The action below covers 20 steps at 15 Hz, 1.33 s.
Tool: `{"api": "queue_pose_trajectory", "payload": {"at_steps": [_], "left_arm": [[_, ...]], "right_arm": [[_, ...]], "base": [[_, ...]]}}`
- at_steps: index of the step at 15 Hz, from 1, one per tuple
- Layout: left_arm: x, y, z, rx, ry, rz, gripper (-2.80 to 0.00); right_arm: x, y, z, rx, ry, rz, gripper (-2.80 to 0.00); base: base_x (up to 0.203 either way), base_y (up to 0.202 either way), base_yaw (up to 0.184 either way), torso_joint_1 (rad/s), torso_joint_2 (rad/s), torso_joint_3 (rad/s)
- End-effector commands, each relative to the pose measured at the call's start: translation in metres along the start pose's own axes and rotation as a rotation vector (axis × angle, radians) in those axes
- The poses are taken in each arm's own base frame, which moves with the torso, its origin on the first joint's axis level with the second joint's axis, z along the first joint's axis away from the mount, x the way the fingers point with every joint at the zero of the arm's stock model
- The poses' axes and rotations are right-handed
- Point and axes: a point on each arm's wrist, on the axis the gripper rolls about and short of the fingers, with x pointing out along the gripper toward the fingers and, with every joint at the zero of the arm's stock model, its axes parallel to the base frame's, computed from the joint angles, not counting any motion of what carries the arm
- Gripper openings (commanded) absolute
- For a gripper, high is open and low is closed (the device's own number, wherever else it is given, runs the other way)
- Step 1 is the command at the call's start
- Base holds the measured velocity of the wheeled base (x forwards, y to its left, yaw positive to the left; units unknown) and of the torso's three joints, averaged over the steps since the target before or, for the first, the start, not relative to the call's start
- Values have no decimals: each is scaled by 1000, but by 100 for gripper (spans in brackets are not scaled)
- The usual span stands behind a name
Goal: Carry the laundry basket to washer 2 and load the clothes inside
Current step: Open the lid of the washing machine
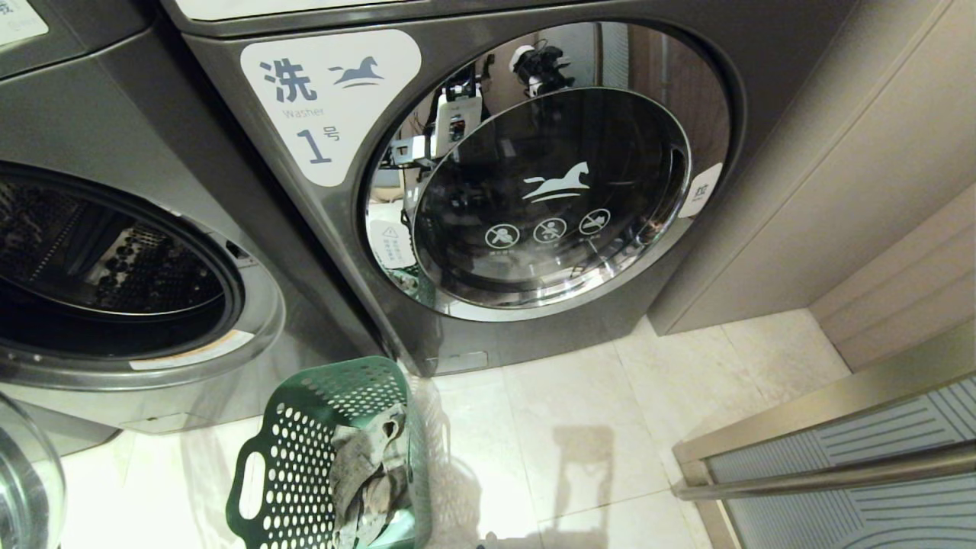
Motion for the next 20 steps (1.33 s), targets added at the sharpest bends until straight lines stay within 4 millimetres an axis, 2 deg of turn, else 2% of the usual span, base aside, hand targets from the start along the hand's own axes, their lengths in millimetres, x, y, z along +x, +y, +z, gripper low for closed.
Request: {"api": "queue_pose_trajectory", "payload": {"at_steps": [1,4,7,8,11,13,14,17,20], "left_arm": [[-2,18,-16,-254,80,103,-280],[-9,34,-40,-532,160,250,-280],[-18,51,-69,-619,234,403,-280],[-20,57,-79,-545,267,430,-280],[-19,79,-106,-165,405,478,-280],[-10,91,-105,131,447,451,-280],[-5,93,-101,219,421,433,-280],[-1,102,-102,267,410,481,-280],[-2,112,-112,371,469,726,-280]], "right_arm": [[0,0,0,0,2,-1,-280],[0,0,0,0,2,0,-280],[0,0,0,0,2,0,-280],[0,0,0,0,1,1,-280],[0,0,0,0,1,0,-280],[0,0,0,0,1,-1,-280],[0,0,0,0,2,1,-280],[0,0,0,0,1,0,-280],[0,0,0,0,1,0,-280]], "base": [[0,0,0,0,0,0],[0,0,0,0,0,0],[0,0,0,0,0,0],[0,0,0,0,0,0],[0,0,0,0,0,0],[0,0,0,0,0,0],[0,0,0,0,0,0],[0,0,0,0,0,0],[0,0,0,0,0,0]]}}
